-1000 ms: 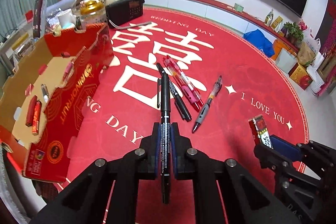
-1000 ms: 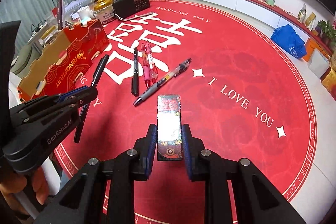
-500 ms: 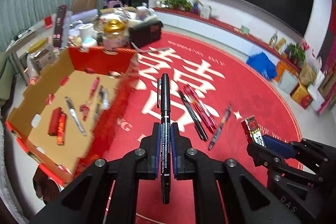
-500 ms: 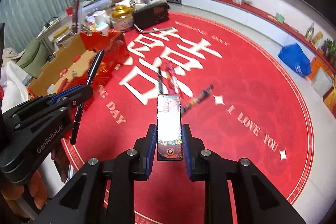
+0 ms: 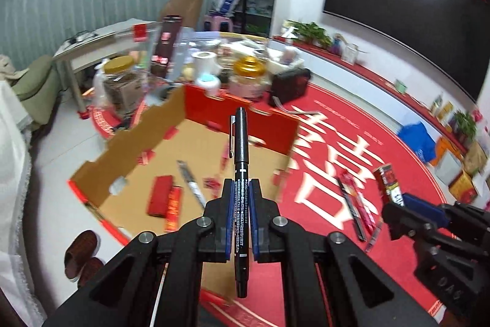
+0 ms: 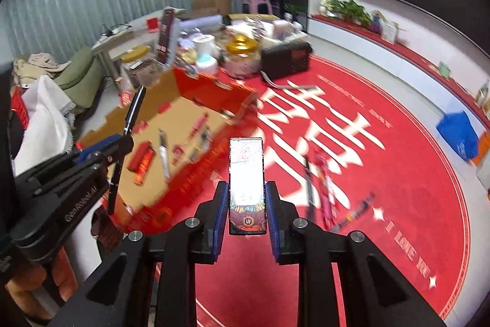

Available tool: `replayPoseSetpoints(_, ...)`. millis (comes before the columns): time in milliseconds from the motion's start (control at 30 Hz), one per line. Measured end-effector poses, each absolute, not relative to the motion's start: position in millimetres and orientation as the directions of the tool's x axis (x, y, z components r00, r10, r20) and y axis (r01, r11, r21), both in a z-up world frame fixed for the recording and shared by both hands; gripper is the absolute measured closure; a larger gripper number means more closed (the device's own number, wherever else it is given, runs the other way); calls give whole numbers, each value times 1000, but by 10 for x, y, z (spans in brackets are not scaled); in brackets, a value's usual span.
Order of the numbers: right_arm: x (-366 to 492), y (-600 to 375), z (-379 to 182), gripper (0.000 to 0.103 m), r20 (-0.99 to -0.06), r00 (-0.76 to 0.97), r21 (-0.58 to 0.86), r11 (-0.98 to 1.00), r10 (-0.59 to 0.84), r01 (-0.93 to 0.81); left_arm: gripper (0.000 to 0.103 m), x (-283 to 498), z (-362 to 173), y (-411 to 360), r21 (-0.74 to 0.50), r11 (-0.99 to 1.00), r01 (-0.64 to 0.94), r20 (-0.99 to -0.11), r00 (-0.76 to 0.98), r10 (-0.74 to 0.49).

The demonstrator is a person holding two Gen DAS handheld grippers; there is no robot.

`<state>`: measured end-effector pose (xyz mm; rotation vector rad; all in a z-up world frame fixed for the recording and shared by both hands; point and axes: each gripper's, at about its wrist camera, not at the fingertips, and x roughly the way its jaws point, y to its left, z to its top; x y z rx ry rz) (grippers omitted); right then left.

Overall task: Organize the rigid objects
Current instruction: 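Carry the black marker and small printed box over the cardboard box, then lower the black marker and printed box into the box and open both grippers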

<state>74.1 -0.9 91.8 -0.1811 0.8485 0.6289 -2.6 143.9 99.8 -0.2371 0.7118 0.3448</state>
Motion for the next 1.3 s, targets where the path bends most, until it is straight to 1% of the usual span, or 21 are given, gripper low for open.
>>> replayPoseSetpoints(333, 821, 671, 1034, 78, -724, 439, 136, 734, 532, -666, 94, 27, 884, 1907, -30, 871, -491, -685, 644, 340)
replayPoseSetpoints(433, 872, 806, 1013, 78, -724, 428, 150, 729, 541, -667, 94, 76, 838, 2008, -34, 855, -518, -692, 629, 354)
replayPoseSetpoints(733, 1035, 1040, 841, 78, -752, 391, 183, 738, 531, -650, 94, 254, 645, 2212, -49, 838, -543, -732, 591, 340)
replayPoseSetpoints(1300, 1165, 1265, 698, 78, -781, 373, 157, 735, 501, -660, 94, 390, 507, 2331, -41, 832, -554, -761, 557, 333)
